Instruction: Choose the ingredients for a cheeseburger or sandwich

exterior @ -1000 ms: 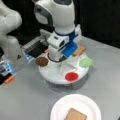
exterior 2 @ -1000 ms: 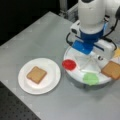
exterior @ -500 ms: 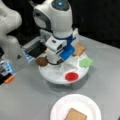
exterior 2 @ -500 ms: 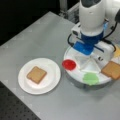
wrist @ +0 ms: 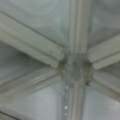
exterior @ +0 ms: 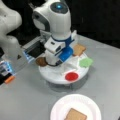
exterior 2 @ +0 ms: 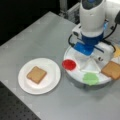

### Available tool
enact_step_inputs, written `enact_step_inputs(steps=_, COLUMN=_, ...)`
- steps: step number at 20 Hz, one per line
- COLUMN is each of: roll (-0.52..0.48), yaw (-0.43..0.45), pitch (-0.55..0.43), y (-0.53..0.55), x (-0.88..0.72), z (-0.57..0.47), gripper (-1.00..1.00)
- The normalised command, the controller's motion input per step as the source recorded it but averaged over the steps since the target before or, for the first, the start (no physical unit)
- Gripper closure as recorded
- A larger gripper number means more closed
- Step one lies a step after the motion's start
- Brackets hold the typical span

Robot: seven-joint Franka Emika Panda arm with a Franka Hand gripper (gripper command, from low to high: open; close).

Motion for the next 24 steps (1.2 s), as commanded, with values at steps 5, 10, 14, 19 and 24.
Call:
enact_step_inputs(steps=5, roll=-0.117, yaw=0.036, pitch=-0.217, y=-0.01, x=-0.19, z=-0.17, gripper=-1.0)
enact_step_inputs(steps=10, roll=-0.094, yaw=0.064, pitch=-0.226, y=-0.01, x=-0.15, z=-0.2, gripper=-1.0)
enact_step_inputs(steps=14, roll=-0.08, yaw=0.077, pitch=-0.188, y=0.03, x=-0.13, z=-0.16, gripper=-1.0)
enact_step_inputs(steps=19, roll=-0.078, yaw=0.08, pitch=-0.158, y=0.05, x=-0.1, z=-0.1, gripper=-1.0)
enact_step_inputs(steps=24, roll=-0.11, yaw=0.076, pitch=-0.147, y=0.06, x=-0.08, z=-0.12, gripper=-1.0)
